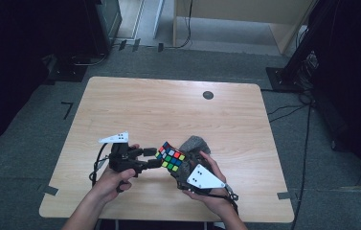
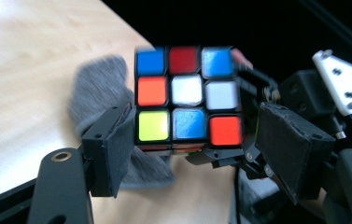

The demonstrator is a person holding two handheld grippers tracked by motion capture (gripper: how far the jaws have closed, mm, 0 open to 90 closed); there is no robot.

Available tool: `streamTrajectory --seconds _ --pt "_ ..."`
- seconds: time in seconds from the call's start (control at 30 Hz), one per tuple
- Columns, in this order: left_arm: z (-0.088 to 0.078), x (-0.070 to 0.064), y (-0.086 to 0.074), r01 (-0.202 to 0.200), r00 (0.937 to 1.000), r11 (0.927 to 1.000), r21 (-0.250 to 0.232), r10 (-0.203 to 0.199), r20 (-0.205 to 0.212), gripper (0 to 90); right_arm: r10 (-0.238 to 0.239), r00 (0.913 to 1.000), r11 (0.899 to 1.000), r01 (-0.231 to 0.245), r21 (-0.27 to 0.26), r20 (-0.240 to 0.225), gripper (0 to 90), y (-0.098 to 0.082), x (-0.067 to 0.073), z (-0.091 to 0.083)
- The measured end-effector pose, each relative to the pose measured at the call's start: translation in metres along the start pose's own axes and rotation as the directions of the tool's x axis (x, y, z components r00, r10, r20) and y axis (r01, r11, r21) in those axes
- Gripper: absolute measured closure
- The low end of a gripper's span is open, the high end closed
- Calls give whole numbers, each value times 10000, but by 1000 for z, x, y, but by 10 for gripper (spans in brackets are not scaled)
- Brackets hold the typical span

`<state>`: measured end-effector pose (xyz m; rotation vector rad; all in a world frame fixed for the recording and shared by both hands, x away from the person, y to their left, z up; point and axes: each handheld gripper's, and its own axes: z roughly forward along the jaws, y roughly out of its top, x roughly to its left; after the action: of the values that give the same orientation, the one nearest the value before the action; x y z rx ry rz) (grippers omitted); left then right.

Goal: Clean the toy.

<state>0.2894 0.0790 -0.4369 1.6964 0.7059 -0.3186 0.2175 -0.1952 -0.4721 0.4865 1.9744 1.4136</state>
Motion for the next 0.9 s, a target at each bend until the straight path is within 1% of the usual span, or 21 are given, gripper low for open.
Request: streamTrajectory --seconds 0.03,0.1,0.13,0.2,0.23,0.27,0.37,0.4,0.43,0.47,0.5,0.53,0.57,0.63,0.67,0.7,0.73,0.77,0.8,0.87,0.9 --pt "-3 0 0 -142 9999 9996 -235 140 -62 298 206 9998 9998 -206 47 53 339 -1 -3 0" --pt "-7 -1 0 -504 9980 9968 -620 479 -413 301 638 9979 9979 -639 57 144 340 -3 -9 -1" --pt "-8 -2 -1 -733 9958 9946 -730 690 -597 302 901 9958 9959 -901 -33 139 340 -3 -12 -3" --pt "-9 -3 -2 -1229 9882 9883 -903 1135 -1028 309 1375 9904 9902 -1371 -256 137 340 -2 -19 -6" --pt "-10 -3 -4 -1541 9813 9836 -935 1414 -1303 314 1522 9882 9879 -1516 -329 164 340 -1 -21 -7" --pt "-9 -4 -7 -1984 9680 9758 -920 1803 -1745 320 1707 9851 9848 -1699 -356 193 340 0 -24 -9" --pt "-3 -4 -12 -2732 9370 9592 -728 2482 -2458 318 2245 9743 9737 -2236 -429 182 340 3 -29 -12" --pt "-2 -6 -14 -3137 9148 9476 -605 2845 -2866 318 2440 9696 9691 -2431 -422 176 340 4 -30 -12" --pt "0 -7 -17 -3540 8883 9339 -509 3187 -3307 327 2659 9639 9632 -2652 -446 109 341 5 -32 -13" --pt "4 -9 -20 -4034 8522 9146 -268 3648 -3751 349 2925 9562 9555 -2920 -429 67 341 6 -33 -14" --pt "6 -10 -22 -4308 8319 9024 -107 3926 -3922 351 3201 9474 9466 -3199 -399 -8 341 7 -34 -14" --pt "8 -12 -25 -4619 8107 8869 61 4250 -4026 349 3426 9395 9389 -3425 -351 -47 341 7 -34 -14" --pt "12 -14 -27 -4906 7913 8710 271 4583 -4049 348 3668 9302 9298 -3669 -275 -114 341 8 -34 -14" --pt "19 -18 -33 -5447 7474 8355 728 5229 -4099 347 4044 9142 9140 -4050 -227 -267 341 10 -34 -14" --pt "22 -20 -35 -5651 7290 8198 931 5490 -4089 344 4234 9052 9053 -4243 -210 -365 341 11 -34 -13" --pt "25 -21 -37 -5793 7143 8082 1059 5659 -4117 341 4348 8994 8999 -4358 -173 -443 341 12 -33 -12" --pt "28 -23 -39 -5989 6910 7903 1293 5915 -4155 336 4454 8940 8948 -4464 -121 -487 341 13 -32 -12" --pt "31 -24 -40 -6086 6711 7791 1505 6066 -4262 310 4550 8886 8900 -4560 -36 -580 341 14 -31 -11" --pt "32 -25 -40 -6114 6595 7738 1654 6138 -4340 273 4599 8856 8876 -4607 37 -647 341 15 -29 -10" --pt "34 -26 -41 -6156 6454 7662 1844 6244 -4399 238 4645 8822 8852 -4650 123 -771 341 16 -26 -8" --pt "35 -27 -42 -6238 6350 7586 1883 6324 -4437 226 4734 8766 8804 -4739 166 -867 341 17 -24 -7"
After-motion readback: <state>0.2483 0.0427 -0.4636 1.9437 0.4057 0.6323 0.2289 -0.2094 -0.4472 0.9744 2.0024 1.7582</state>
